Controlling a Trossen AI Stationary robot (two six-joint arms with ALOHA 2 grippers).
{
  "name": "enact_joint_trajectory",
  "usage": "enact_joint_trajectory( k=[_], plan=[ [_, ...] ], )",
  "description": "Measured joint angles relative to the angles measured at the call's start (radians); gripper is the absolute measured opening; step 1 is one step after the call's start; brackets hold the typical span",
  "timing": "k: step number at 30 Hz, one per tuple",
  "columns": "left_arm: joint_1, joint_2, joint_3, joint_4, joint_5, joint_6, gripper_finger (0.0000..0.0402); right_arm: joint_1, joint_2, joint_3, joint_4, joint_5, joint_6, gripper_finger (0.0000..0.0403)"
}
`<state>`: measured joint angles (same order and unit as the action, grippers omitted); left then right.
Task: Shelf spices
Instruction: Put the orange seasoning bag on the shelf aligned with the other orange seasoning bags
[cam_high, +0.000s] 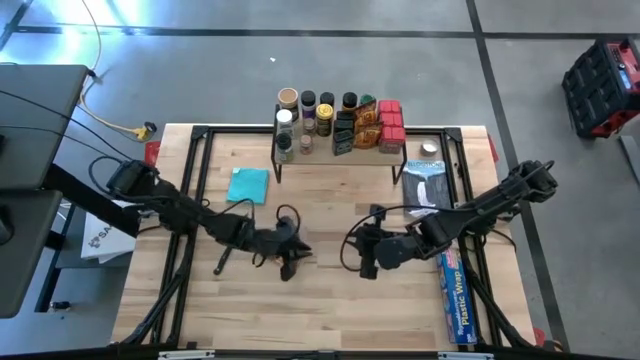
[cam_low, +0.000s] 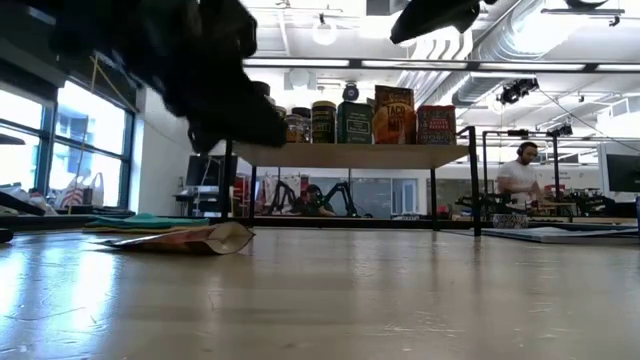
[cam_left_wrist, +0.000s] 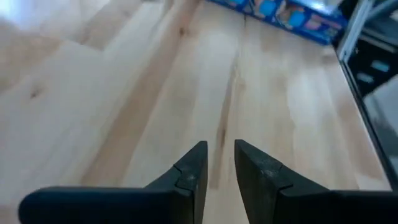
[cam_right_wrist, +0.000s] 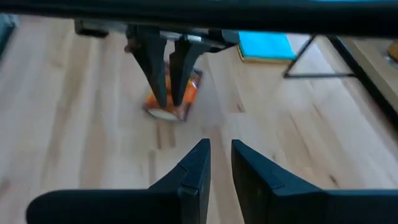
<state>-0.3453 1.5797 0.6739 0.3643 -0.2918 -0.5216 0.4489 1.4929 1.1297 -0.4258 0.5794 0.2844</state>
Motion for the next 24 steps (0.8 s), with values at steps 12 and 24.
enact_joint_trajectory(
  k=[12, 24],
  plan=[
    [-0.236, -0.129, 0.085, -0.708, -0.034, -0.455, 0.0056, -0.15, 0.296, 0.014, 0.486, -0.3, -0.123, 0.0057],
    [-0.259, 0.015, 0.022, -0.765, -0.119, -0.595, 0.004, -0.287, 0.664, 0.323, 0.339, -0.53, -0.162, 0.0057]
  ],
)
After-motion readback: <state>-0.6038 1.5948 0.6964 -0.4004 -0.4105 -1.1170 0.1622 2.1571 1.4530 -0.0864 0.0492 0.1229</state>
